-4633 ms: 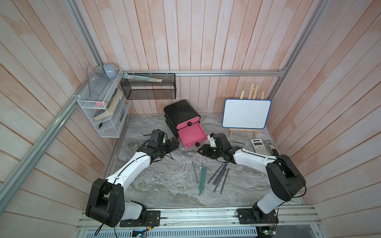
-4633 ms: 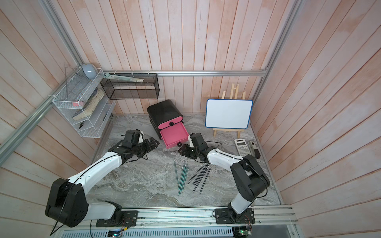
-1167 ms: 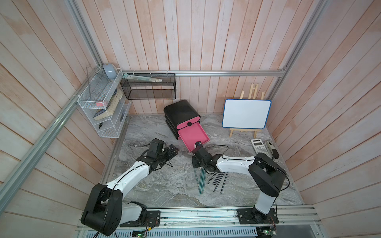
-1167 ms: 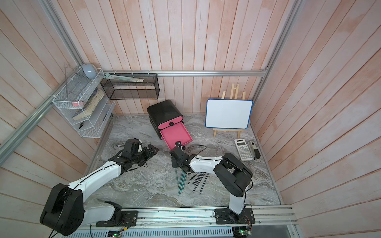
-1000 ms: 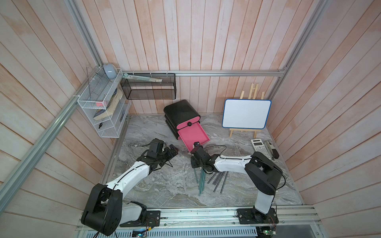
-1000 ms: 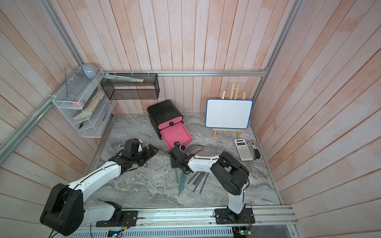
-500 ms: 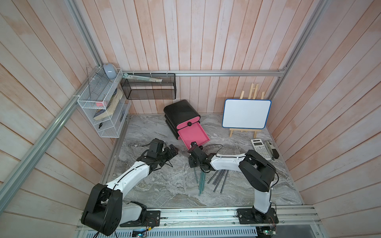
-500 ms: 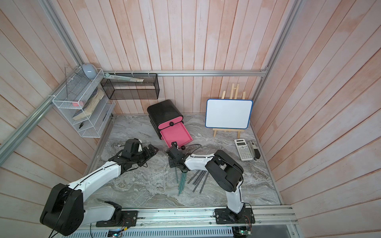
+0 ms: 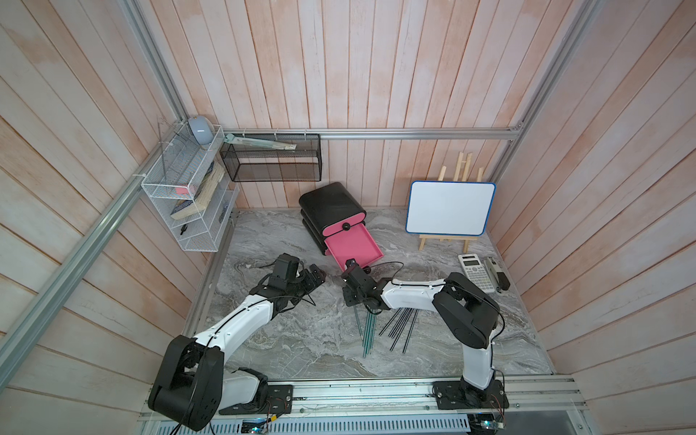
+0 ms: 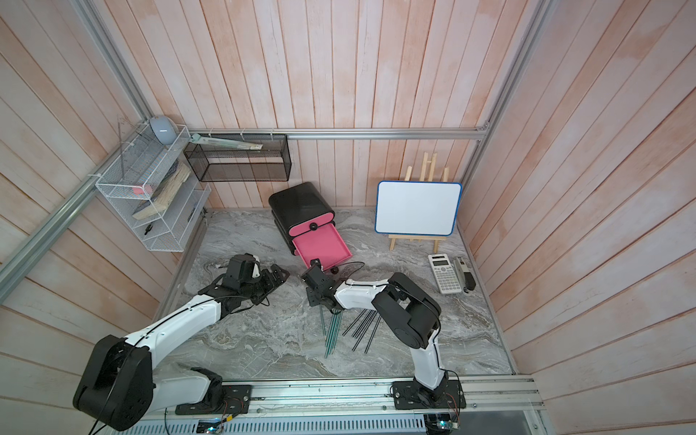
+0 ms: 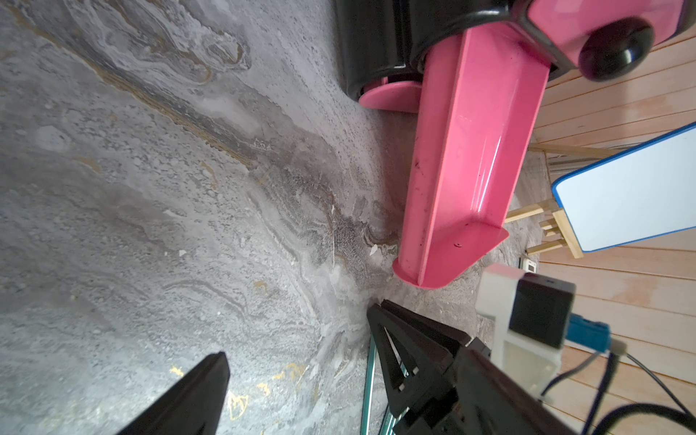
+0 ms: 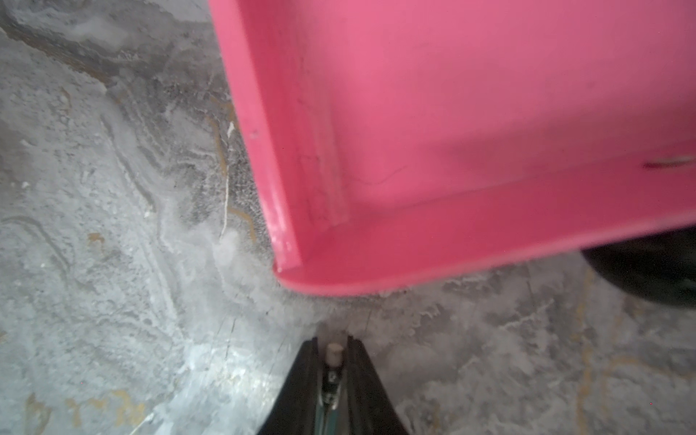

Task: Please place the pencils in the drawer according to their color
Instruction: Pick up the pencil from the center of the board.

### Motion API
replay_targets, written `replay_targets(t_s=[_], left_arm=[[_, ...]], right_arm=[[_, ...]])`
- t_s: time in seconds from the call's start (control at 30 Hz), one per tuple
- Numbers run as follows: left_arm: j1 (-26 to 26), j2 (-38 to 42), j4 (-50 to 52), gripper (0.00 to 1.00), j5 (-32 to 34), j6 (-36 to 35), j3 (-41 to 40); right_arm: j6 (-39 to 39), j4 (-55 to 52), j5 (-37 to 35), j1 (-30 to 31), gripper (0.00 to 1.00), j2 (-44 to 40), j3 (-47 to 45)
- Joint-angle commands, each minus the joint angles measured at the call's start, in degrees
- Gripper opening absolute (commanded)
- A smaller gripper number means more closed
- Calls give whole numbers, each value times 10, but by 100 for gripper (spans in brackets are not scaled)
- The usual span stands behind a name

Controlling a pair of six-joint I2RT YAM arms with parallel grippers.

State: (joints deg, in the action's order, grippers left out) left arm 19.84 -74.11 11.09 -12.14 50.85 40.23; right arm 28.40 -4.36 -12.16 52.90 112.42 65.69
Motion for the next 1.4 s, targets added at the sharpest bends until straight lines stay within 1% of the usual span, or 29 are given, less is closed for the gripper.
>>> replay_targets(t_s=[0.0, 0.13, 0.17, 0.27, 0.47, 0.73, 0.9, 1.13, 1.37], left_arm=[[2, 9, -6, 100, -1, 1, -9], [2, 11, -7, 100, 0, 1, -9], [2, 11, -6, 100, -1, 1, -9], [2, 11, -5, 99, 0, 0, -7], [2, 13, 1, 100, 1, -3, -4], [2, 20, 14, 99, 2, -13, 7], [6, 20, 22, 100, -3, -19, 18], [24, 8, 23, 100, -8, -16, 47], [43, -18, 23, 100, -6, -14, 83]], right_arm=[[-12, -41, 4, 5, 11, 12, -8], [-12, -42, 5, 5, 1, 0, -18], [-12, -43, 6, 5, 0, -4, -20], [-9, -45, 13, 5, 0, -15, -23], [6, -43, 48, 5, 0, -63, -29], [45, -21, 106, 6, 0, -128, -34], [68, -7, 120, 1, 0, -161, -28], [131, 38, 176, -50, 0, -195, -24], [196, 104, 215, -121, 0, -182, -8]])
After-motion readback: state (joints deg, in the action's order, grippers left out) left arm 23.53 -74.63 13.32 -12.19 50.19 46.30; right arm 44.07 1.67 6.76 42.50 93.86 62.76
